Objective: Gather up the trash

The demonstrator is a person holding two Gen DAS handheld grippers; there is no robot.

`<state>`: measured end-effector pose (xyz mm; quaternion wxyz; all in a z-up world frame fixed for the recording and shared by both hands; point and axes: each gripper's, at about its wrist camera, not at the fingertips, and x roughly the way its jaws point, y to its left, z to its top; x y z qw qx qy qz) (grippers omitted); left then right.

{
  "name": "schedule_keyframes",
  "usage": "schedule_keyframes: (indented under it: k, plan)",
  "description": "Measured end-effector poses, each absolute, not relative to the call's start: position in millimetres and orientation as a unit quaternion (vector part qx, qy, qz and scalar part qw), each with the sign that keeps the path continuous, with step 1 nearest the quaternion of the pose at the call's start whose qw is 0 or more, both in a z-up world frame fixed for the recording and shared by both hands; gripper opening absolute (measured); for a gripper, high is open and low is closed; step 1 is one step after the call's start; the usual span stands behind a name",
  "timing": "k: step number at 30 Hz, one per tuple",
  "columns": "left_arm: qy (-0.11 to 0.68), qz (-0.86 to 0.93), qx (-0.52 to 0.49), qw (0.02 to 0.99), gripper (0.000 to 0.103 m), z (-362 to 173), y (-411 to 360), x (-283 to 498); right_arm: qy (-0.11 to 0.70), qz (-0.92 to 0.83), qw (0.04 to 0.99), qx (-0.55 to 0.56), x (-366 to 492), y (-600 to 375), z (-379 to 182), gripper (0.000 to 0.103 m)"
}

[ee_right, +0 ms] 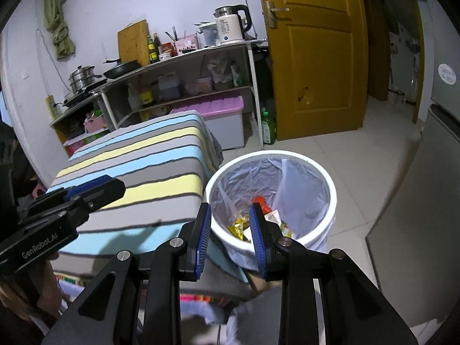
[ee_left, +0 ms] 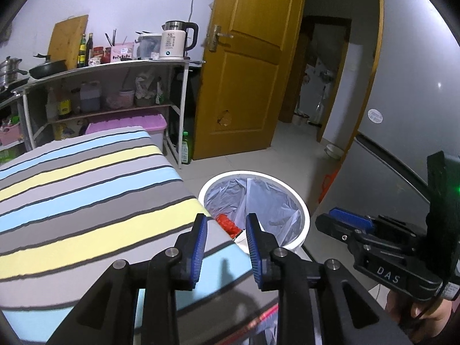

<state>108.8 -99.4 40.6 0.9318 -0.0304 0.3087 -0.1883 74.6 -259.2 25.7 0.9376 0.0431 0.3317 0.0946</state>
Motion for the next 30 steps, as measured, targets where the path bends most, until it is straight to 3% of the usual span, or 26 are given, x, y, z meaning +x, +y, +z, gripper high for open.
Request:
schedule_keyframes:
  k: [8, 30]
  plan:
    - [0.3, -0.165, -0.025, 0.939, 0.027, 39.9, -91.8, 71.0, 0.309, 0.095, 0.946, 0.019, 37.3, -250.2, 28.7, 0.034]
    - [0.291, -0.137, -0.023, 0.947, 0.027, 32.2, -80.2, 41.4, 0.305, 0.091, 0.948, 0.005, 17.0, -245.7, 18.0, 0.035]
